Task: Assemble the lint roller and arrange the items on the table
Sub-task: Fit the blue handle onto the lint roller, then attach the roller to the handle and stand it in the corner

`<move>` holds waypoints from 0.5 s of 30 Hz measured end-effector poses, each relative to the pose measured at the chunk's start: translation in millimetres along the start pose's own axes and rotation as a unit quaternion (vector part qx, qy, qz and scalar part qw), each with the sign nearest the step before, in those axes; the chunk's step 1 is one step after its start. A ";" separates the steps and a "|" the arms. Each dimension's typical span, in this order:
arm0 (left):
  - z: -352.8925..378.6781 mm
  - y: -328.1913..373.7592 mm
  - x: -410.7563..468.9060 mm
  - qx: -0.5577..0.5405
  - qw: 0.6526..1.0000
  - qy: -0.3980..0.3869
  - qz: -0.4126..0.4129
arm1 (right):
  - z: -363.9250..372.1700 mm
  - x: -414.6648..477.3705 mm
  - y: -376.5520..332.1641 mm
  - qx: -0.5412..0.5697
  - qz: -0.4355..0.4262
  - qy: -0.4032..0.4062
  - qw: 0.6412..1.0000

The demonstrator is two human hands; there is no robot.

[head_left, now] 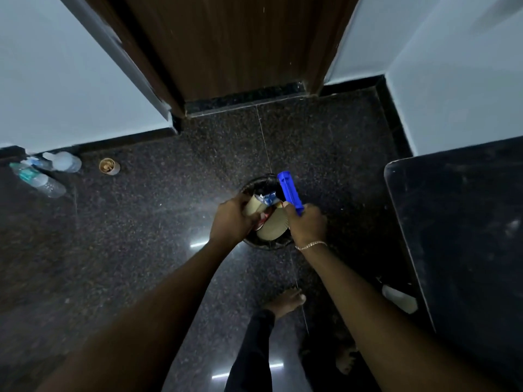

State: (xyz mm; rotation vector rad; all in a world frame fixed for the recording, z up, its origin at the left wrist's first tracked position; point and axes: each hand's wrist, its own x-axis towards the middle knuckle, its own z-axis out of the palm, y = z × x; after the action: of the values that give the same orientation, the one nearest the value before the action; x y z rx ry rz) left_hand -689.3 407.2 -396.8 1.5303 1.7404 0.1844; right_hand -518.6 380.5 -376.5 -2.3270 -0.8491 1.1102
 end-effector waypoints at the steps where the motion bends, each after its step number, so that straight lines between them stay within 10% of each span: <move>1: 7.9 -4.7 6.0 0.001 1.000 0.001 -0.003 | 4.9 4.2 3.7 -0.009 0.001 -0.001 1.000; 15: -75.2 24.4 -51.2 0.107 0.987 0.008 0.122 | -44.4 -62.5 -33.5 0.042 -0.034 -0.005 0.998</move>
State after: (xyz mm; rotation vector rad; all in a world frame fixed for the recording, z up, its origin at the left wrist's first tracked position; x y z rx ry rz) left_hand -720.3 396.6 -308.6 1.9037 1.6226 0.1359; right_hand -525.5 357.1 -296.5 -2.2082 -0.8619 1.1094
